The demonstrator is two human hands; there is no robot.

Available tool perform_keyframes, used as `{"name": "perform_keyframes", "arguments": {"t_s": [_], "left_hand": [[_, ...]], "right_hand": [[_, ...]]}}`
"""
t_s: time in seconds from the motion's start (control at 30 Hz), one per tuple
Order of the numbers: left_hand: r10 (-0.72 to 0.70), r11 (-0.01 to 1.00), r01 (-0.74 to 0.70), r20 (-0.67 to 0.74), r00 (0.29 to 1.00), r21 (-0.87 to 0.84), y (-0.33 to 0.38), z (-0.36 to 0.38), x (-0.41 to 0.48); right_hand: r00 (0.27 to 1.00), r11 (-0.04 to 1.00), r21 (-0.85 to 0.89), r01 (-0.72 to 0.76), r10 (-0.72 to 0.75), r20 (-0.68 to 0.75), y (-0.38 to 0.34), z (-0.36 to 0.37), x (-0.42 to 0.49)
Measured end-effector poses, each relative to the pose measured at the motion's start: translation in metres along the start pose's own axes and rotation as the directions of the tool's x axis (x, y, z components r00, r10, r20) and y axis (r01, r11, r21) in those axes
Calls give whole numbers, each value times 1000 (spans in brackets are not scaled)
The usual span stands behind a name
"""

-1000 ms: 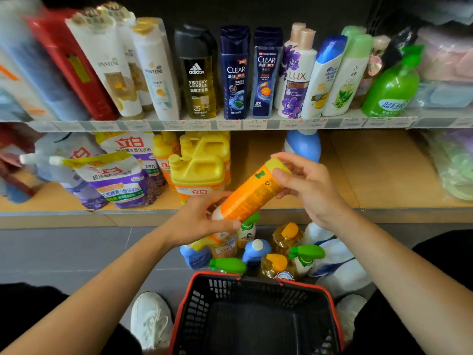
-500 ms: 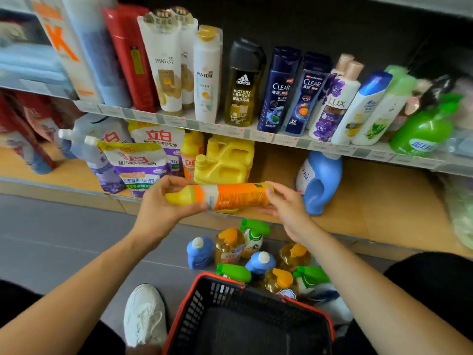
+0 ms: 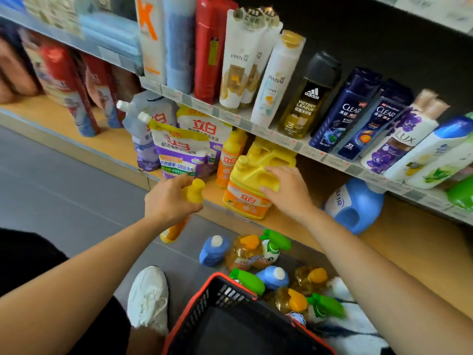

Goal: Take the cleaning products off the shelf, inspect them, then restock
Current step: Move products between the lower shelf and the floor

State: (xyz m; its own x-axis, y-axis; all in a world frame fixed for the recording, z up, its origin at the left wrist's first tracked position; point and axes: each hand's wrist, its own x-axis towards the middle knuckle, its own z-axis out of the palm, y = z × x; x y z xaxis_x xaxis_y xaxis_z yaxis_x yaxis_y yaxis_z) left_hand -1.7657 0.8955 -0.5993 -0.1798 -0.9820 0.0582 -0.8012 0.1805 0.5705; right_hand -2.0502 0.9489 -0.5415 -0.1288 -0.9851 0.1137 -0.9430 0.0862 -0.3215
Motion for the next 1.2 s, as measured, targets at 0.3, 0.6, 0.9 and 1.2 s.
{"name": "perform_keyframes", "arguments": {"t_s": [0.3, 0.6, 0.9, 1.2], "left_hand": [[-53, 997, 65, 286, 957, -34, -42, 57, 18], [-26, 997, 55, 412, 911, -61, -64, 96, 15], [-6, 982, 91, 458, 889, -164, -43, 85, 32], [48, 786, 103, 226, 973, -609, 20, 94, 105]], "right_hand": [[998, 985, -175, 16, -27, -58, 6, 50, 38], [973, 974, -222, 42, -90, -212, 11, 65, 36], [972, 970, -239, 33, -86, -217, 11, 66, 34], [970, 960, -277, 27, -92, -223, 13, 67, 34]]}}
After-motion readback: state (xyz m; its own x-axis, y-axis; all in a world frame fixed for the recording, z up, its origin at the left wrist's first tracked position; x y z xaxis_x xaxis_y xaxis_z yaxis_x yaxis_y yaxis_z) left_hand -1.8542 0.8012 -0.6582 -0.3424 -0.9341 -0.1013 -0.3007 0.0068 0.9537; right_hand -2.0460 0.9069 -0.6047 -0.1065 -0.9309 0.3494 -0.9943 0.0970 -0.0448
